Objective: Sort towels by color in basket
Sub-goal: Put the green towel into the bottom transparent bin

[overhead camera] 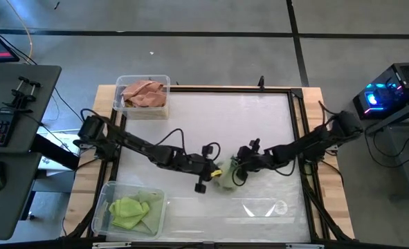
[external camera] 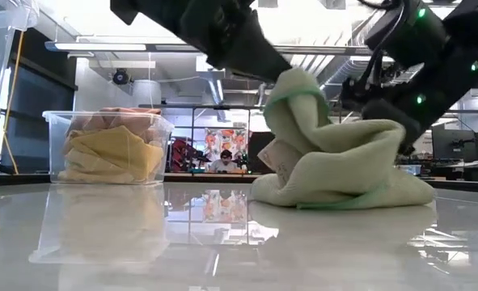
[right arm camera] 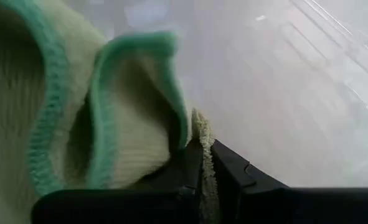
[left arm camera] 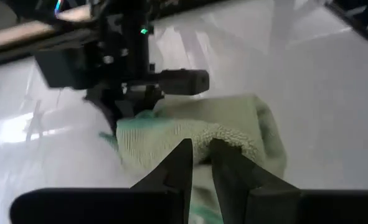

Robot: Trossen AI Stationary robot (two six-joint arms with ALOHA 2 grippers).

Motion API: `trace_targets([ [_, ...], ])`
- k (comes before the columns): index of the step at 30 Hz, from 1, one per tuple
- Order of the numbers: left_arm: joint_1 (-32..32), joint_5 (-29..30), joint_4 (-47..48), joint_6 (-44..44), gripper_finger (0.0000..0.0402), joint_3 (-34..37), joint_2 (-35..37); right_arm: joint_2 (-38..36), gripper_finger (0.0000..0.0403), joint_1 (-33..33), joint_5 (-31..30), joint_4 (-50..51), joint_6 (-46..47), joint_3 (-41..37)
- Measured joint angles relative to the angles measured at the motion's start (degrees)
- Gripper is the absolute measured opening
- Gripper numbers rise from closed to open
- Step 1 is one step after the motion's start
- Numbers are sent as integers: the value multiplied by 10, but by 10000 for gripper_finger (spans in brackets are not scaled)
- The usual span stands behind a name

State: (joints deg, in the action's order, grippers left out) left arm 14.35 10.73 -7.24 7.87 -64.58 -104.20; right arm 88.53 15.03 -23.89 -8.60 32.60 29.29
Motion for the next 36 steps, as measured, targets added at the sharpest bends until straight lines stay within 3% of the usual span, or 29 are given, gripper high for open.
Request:
trace_targets([
  [12, -7, -69, -67, -28, 1, 0, -111, -176, 16, 38, 0, 15, -95, 0],
  [16, -18, -71, -74, -38, 0, 0, -140, -198, 16, 69, 50, -10, -145, 0],
  [20, -33, -61, -85, -59, 0, 0, -150, -171, 16, 88, 56, -42, -146, 0],
  [26, -48, -32, -95, -62, 0, 0, -135, -73, 16, 84, 53, -86, -146, 0],
  [36, -46, -3, 81, -36, 0, 0, -8, 45, 16, 59, 44, -101, -83, 2],
])
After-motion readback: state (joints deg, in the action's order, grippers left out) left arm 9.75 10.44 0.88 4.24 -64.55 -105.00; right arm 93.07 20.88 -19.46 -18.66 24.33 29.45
